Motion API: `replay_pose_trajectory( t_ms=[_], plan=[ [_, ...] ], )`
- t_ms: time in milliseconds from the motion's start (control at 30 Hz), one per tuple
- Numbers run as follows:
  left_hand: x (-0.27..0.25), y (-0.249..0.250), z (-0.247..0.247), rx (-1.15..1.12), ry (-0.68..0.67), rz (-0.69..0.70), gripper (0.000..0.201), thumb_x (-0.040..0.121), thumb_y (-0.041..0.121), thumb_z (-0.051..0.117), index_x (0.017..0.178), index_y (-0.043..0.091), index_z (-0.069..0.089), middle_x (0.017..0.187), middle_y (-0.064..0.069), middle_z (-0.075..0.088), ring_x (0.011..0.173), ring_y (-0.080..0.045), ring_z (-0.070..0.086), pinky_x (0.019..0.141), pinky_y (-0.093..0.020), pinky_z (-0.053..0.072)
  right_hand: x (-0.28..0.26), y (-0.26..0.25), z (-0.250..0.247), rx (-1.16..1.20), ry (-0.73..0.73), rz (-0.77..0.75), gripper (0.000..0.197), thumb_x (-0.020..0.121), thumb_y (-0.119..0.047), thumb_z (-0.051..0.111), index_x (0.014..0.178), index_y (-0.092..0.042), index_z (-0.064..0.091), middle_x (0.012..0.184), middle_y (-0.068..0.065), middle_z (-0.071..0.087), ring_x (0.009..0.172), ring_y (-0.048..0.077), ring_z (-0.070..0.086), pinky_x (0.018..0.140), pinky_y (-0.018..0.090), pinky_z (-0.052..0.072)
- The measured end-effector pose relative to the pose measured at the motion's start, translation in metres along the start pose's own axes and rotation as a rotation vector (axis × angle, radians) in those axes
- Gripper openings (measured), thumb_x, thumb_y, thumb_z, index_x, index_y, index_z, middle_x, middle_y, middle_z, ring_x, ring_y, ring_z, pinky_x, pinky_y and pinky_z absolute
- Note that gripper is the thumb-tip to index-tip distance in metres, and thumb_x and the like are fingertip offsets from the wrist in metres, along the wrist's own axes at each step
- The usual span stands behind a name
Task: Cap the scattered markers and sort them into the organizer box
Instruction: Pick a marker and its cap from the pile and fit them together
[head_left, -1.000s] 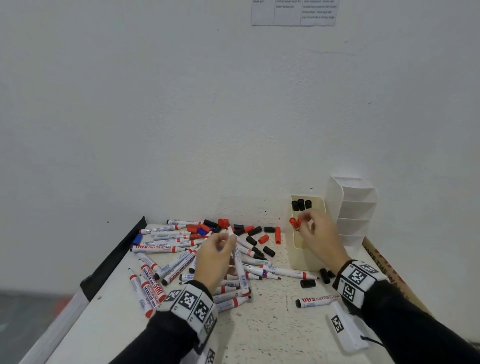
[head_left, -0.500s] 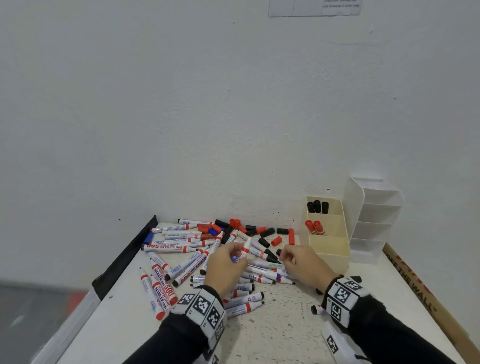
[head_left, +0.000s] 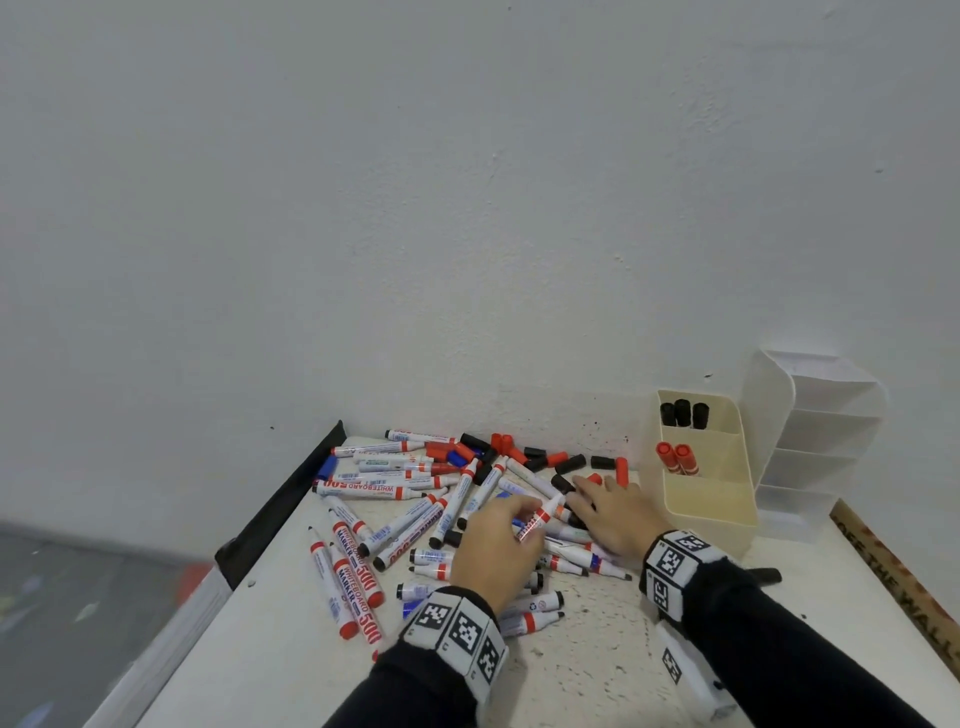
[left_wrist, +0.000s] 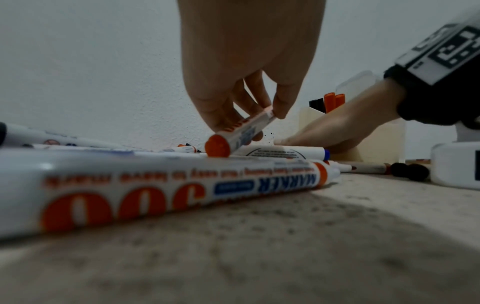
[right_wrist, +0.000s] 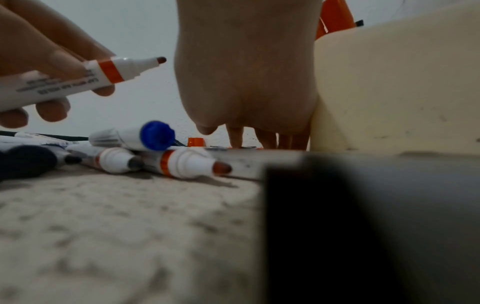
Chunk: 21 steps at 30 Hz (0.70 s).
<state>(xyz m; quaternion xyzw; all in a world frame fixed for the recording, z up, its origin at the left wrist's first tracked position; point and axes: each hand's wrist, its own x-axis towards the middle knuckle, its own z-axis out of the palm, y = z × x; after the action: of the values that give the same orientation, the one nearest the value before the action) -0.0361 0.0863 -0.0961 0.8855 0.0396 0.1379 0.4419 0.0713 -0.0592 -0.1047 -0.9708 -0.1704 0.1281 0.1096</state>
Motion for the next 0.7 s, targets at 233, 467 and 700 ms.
replay_pose_trajectory(
  t_ms=[233, 467, 700],
  plan=[
    [-0.001, 0.002, 0.007, 0.028, -0.006, 0.050, 0.029, 0.091, 0.019, 0.055, 0.120, 0.021, 0.060, 0.114, 0.007, 0.060, 0.099, -0.003, 0.054, 0.093, -0.021, 0.048, 0.002, -0.002, -0.001, 0.025, 0.013, 0.008, 0.050, 0.098, -0.042, 0.026, 0.146, -0.029, 0.020, 0.151, 0.008, 0.028, 0.136, 0.034, 0.025, 0.111, 0.046, 0.025],
    [0.000, 0.001, 0.005, 0.026, 0.041, 0.024, 0.035, 0.097, 0.022, 0.045, 0.132, 0.021, 0.050, 0.125, 0.005, 0.056, 0.109, -0.003, 0.050, 0.094, -0.019, 0.041, -0.008, -0.013, -0.008, 0.318, 0.395, -0.166, 0.007, 0.094, -0.017, 0.045, 0.089, -0.022, 0.042, 0.078, -0.005, 0.053, 0.071, 0.015, 0.053, 0.061, 0.023, 0.042],
    [0.001, -0.002, 0.006, 0.017, -0.021, -0.007, 0.036, 0.094, 0.024, 0.050, 0.129, 0.021, 0.050, 0.123, 0.002, 0.043, 0.104, -0.008, 0.049, 0.090, -0.018, 0.043, -0.028, -0.010, -0.013, 0.484, 0.436, -0.344, 0.023, 0.084, -0.004, 0.055, 0.093, -0.025, 0.058, 0.092, -0.011, 0.056, 0.079, -0.002, 0.050, 0.067, 0.005, 0.038]
  ],
)
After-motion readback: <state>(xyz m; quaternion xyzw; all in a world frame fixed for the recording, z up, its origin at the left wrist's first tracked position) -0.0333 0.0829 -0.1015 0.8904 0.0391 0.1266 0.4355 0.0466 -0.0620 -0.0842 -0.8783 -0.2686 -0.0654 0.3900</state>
